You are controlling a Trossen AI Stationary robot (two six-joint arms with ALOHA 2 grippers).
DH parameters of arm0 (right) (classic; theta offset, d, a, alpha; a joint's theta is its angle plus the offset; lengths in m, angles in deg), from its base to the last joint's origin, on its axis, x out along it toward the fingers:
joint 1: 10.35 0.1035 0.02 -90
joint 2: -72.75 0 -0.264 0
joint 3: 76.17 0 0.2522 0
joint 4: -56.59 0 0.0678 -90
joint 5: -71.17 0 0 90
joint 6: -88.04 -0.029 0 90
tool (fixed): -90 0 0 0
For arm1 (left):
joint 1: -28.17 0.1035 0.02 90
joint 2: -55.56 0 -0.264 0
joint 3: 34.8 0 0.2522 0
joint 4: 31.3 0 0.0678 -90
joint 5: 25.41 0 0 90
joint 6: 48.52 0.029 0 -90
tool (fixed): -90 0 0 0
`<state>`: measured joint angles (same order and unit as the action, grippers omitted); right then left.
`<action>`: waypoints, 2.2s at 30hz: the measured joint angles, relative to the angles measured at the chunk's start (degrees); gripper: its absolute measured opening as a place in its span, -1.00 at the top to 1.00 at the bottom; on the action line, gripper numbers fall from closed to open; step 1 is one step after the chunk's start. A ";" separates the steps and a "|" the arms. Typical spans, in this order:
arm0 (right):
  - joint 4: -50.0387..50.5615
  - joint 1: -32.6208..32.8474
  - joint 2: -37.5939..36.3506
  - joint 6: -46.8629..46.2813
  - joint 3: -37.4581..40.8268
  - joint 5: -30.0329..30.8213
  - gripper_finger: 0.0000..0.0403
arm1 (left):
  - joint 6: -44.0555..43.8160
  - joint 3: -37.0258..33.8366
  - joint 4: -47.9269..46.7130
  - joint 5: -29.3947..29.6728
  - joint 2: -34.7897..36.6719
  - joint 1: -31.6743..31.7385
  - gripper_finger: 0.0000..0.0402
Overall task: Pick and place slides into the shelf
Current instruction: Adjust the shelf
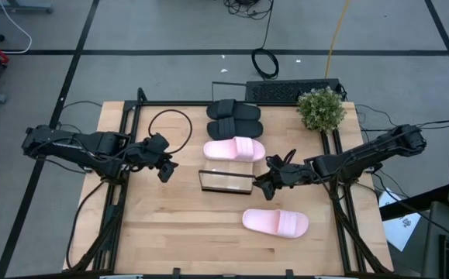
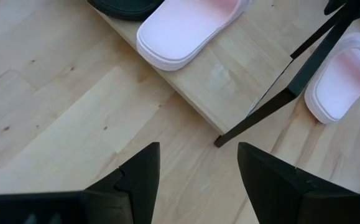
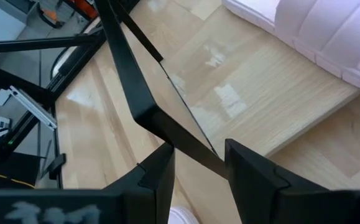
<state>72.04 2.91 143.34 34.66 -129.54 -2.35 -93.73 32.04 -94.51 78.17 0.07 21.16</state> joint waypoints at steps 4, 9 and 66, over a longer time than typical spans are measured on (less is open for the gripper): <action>0.94 -0.02 -0.27 -0.51 0.00 0.82 0.37 | 0.00 0.01 -0.01 0.00 0.00 0.00 -0.04; 3.89 -0.20 -2.00 -1.01 0.00 1.91 0.37 | 0.00 0.00 -0.02 0.00 0.00 0.00 -0.04; 1.82 0.68 -7.05 -2.53 0.02 -1.27 0.37 | -0.73 0.02 0.09 0.02 0.00 0.00 -0.04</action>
<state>73.86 3.58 136.29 32.14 -129.52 -3.62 -94.47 32.06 -94.42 78.19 0.07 21.16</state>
